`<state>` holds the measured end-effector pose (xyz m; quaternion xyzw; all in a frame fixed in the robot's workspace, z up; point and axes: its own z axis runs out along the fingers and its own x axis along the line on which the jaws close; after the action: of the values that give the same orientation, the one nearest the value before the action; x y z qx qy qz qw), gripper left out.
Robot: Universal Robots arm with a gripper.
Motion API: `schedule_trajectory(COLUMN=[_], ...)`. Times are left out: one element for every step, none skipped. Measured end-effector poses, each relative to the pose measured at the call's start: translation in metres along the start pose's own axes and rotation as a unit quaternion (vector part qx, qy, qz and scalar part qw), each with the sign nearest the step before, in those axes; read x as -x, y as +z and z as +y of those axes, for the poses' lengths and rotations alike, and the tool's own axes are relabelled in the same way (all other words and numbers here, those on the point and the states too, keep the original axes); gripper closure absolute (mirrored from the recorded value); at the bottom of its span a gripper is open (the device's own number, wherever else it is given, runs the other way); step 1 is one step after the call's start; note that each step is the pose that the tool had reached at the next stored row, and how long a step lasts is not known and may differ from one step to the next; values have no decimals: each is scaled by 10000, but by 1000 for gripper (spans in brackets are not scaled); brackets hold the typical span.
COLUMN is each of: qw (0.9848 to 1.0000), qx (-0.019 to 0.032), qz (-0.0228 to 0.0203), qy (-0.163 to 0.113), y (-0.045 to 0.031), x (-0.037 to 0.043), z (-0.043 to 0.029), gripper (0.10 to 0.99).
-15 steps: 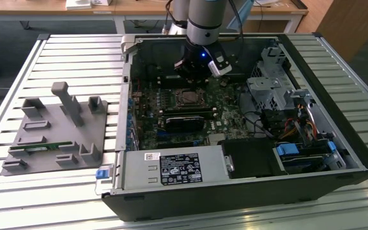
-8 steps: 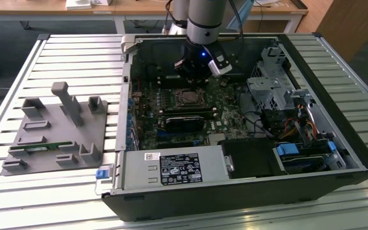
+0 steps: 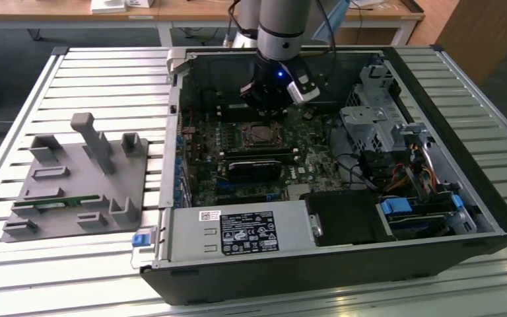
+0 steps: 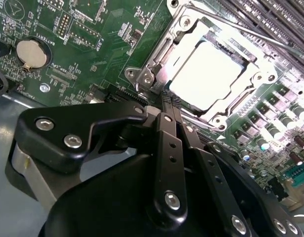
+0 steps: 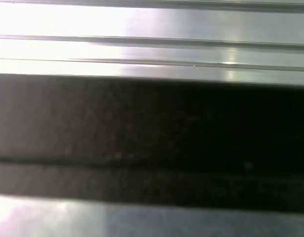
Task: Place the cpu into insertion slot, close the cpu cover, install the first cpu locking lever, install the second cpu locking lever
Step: 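Install the first cpu locking lever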
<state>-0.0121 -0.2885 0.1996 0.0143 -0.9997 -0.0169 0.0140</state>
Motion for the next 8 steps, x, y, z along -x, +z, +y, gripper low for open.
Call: schedule_trajectory(qw=[10000, 10000, 10000, 10000, 10000, 10000, 10000, 10000], qx=[-25, -35, -36, -31, -24, 6, 53, 79], qz=[1, 2, 2, 0, 1, 1, -1, -1], qy=[1, 1, 1, 1, 0, -1, -1, -2], y=[4, 9, 14, 23, 25, 27, 28, 28], x=[1, 3, 4, 6, 6, 6, 6, 6], z=[8, 16, 22, 29, 28, 27, 28, 28], gripper=[980, 980, 980, 980, 980, 980, 980, 980])
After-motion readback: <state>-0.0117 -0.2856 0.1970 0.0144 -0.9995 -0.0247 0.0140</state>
